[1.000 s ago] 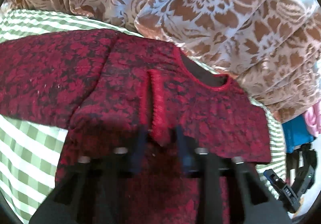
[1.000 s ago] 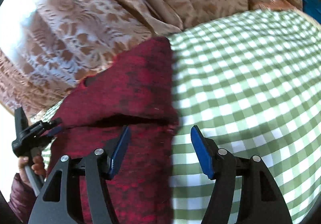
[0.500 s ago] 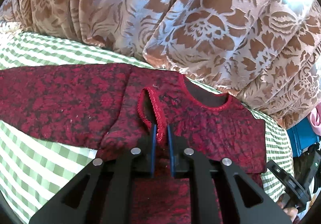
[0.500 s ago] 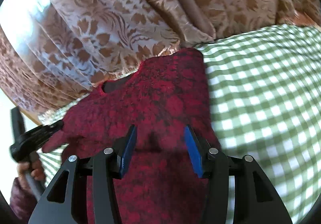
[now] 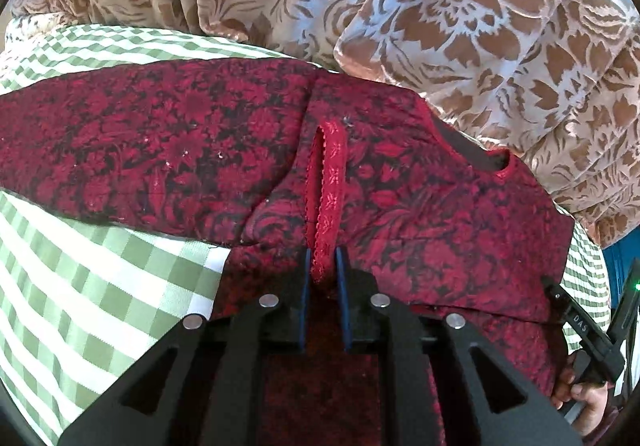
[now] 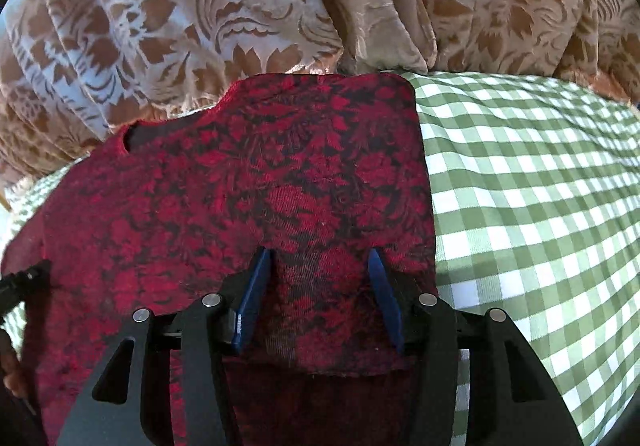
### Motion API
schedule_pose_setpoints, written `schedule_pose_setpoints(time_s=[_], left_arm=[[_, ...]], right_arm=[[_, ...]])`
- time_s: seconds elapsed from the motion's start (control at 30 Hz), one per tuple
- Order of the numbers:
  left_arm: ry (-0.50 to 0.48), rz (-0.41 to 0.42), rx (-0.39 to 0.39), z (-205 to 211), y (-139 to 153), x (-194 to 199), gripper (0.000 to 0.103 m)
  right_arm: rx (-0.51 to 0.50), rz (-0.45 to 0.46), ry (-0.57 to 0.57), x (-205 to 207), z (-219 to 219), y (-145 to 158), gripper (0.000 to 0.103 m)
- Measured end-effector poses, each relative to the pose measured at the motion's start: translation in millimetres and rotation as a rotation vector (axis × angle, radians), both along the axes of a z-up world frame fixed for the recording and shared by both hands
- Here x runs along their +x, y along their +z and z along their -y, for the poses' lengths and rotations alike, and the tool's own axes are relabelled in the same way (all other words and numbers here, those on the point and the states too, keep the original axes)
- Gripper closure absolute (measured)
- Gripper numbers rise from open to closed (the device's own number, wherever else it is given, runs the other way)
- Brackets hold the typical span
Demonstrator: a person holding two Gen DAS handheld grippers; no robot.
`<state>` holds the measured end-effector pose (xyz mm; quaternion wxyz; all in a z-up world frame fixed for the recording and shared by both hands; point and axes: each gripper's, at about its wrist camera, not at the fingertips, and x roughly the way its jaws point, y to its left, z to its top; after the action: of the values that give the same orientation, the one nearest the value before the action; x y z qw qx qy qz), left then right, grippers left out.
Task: Fold small clothes
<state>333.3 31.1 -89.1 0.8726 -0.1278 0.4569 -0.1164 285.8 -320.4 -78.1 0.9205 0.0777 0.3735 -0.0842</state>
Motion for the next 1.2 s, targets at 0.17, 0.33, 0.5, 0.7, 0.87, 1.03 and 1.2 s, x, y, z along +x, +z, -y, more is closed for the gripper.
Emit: schedule_pose_setpoints(time_s=[0.17,0.33,0.5,0.7,0.87,1.03,1.2], left_arm=[[0.057,0.028,-0.057,-20.2,15.0,-13.8,0.053],[0.167,0.023,-0.141,-80.1,20.7,-33.7,0.048],[0.398,-0.022,-0.221,-180.9,5.4,-49.1,0.067],[0.637,-0.045,-0.364,-291.0,-15.8,-51.6,0.072],[0.760,-0.080,-0.460,-337.9,-35.6,-36.6,0.071],[0.806,-0.072,-0.529,-354.5,-43.7,-18.0,0.071],[0.788,-0.075,-0.439,-354.8,-35.4,4.5,0.091]], right_arm=[[0.001,0.009,0.001,-2.1,1.0,0.3,0.051],[-0.020,0.006,0.001,-2.1,-2.0,0.9,0.049],[-0.021,0.005,-0.001,-2.3,-2.9,0.6,0.049],[-0.042,0.001,-0.002,-2.4,-6.0,-0.3,0.049],[-0.053,-0.002,0.000,-2.1,-6.4,-0.3,0.049],[-0.060,-0.003,0.004,-1.0,-6.5,-0.1,0.049],[-0.067,-0.004,0.007,-0.2,-6.8,-1.4,0.049]])
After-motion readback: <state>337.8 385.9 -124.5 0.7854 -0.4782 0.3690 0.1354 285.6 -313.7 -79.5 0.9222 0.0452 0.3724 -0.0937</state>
